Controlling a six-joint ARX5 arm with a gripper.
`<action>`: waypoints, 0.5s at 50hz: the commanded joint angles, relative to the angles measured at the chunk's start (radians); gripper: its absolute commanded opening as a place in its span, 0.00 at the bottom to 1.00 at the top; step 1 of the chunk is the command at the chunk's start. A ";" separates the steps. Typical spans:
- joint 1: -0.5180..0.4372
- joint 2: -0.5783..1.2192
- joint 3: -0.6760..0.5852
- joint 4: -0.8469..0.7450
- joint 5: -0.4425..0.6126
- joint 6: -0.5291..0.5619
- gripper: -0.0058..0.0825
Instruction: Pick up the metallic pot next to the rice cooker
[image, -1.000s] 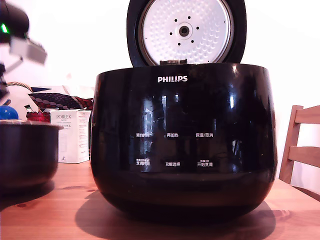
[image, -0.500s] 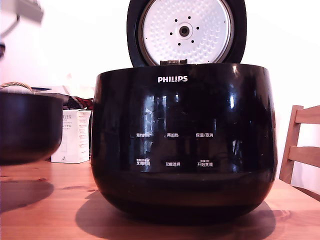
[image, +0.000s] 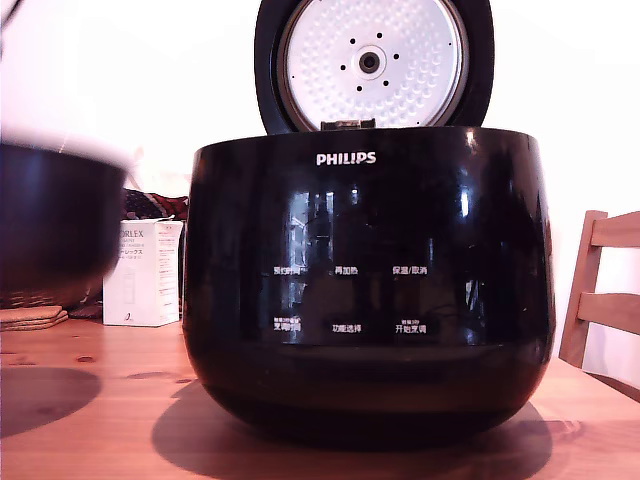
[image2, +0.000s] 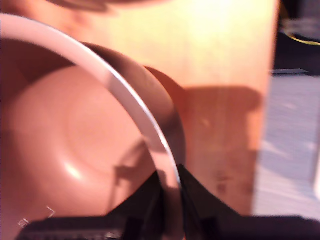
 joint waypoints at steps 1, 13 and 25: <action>-0.013 -0.037 0.066 -0.002 -0.003 -0.028 0.04; -0.042 -0.037 0.179 -0.042 -0.003 -0.047 0.04; -0.076 -0.037 0.246 -0.050 -0.001 -0.083 0.04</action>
